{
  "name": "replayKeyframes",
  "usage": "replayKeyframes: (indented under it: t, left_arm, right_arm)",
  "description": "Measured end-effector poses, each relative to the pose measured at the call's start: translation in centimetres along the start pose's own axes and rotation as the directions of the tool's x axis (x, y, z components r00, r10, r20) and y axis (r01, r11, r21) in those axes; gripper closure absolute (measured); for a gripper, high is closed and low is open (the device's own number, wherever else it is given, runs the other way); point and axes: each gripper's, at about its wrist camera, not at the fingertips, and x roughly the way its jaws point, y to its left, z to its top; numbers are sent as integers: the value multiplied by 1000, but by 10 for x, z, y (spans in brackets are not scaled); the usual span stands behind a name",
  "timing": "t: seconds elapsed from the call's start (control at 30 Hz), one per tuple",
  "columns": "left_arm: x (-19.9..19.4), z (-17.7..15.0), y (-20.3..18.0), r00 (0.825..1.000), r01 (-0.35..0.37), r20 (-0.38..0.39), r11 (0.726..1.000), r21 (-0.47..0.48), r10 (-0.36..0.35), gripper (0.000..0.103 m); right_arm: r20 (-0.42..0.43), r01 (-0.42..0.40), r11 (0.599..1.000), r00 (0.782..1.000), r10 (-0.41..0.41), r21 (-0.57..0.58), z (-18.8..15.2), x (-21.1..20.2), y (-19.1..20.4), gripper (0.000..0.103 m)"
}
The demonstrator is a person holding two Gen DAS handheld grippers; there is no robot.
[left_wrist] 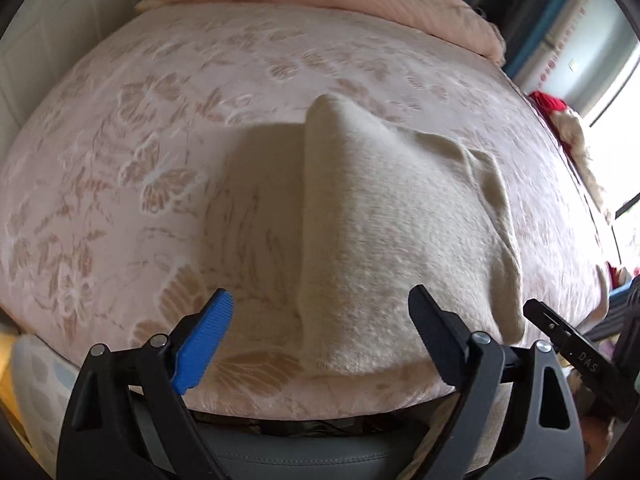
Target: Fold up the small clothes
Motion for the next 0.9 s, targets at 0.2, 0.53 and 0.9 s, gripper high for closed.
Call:
replayKeyframes:
  t: [0.2,0.53,0.9]
  left_arm:
    - [2,3,-5,1000,3,1,1000,24,-3,16]
    - [23,0,-13,997,50,-61,997,52,-47,15]
    - [67,13,1,974,135,-178,990,-43,-140,9]
  right_arm:
    - [-58,-61,998,996,62,26,19,37,2,91]
    - [-61,38,997,997,-42,-63,11,46,0,81]
    - [-88,-84,985,991,98,149,19,60,-34,30]
